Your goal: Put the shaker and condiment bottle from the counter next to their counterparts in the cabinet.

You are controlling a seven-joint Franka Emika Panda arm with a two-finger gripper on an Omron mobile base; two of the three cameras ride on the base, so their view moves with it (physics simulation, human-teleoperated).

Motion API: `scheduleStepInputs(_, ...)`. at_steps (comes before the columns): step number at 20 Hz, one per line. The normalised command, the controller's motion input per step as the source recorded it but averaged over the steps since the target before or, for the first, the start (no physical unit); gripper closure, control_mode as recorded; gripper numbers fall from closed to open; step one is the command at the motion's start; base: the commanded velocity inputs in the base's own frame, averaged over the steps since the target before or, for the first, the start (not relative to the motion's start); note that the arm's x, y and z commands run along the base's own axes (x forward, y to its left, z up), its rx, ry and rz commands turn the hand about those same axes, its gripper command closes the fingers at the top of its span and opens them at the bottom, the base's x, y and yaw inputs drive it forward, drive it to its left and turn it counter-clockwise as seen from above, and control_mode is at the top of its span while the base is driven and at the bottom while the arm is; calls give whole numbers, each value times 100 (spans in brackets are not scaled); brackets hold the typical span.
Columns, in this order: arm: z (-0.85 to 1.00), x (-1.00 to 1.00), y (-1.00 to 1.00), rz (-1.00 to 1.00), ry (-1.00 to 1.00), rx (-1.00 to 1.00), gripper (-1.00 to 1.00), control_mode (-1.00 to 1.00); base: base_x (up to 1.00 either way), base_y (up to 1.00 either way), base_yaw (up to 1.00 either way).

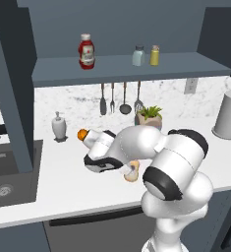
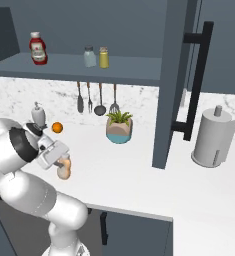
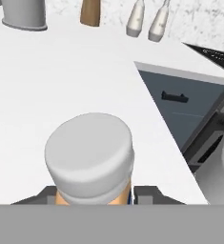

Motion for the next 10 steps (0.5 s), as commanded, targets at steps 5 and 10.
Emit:
scheduleStepInputs(5, 22, 2, 11, 0, 0, 7, 100, -100, 0, 0, 0)
scheduleStepInputs(10, 83, -9, 17, 8, 0, 0, 100, -100, 0, 0, 0)
